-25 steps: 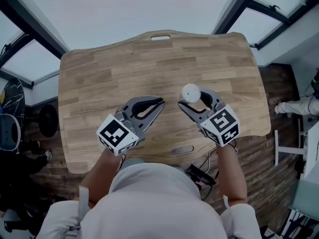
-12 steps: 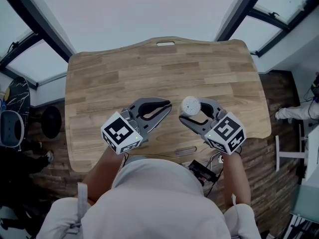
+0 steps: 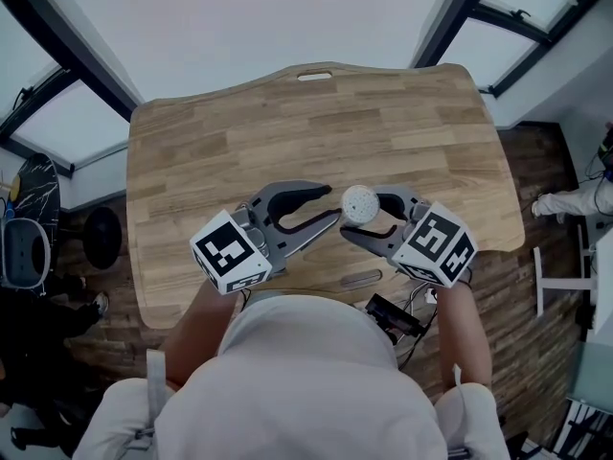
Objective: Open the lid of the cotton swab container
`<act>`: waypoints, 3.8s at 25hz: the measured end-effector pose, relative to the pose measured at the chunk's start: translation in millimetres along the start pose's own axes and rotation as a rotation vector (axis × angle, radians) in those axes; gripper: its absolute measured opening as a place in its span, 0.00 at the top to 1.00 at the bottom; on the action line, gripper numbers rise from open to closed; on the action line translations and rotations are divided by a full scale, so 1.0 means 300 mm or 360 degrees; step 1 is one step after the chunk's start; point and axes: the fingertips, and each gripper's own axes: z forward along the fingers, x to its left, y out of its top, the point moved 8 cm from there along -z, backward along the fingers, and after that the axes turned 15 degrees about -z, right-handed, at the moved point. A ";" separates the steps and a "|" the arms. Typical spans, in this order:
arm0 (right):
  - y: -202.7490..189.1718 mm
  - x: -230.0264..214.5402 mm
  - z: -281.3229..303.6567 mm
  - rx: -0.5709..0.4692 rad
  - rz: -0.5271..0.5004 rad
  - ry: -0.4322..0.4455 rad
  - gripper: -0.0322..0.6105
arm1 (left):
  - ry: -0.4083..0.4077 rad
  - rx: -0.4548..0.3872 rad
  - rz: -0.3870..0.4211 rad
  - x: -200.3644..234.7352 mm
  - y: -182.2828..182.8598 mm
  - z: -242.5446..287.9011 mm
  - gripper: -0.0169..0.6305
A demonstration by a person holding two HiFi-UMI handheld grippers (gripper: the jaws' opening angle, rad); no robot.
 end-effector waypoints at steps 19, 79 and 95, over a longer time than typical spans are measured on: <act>0.002 0.036 0.021 0.0040 -0.0107 0.0052 0.55 | -0.0192 0.0131 0.0129 -0.050 0.005 0.075 0.57; -0.029 0.110 0.021 -0.0065 -0.0227 -0.0045 0.56 | -0.0286 0.0176 0.0168 -0.098 0.012 0.081 0.58; -0.065 0.140 0.031 0.0004 -0.0208 -0.0021 0.56 | -0.0245 0.0070 0.0189 -0.109 0.062 0.050 0.86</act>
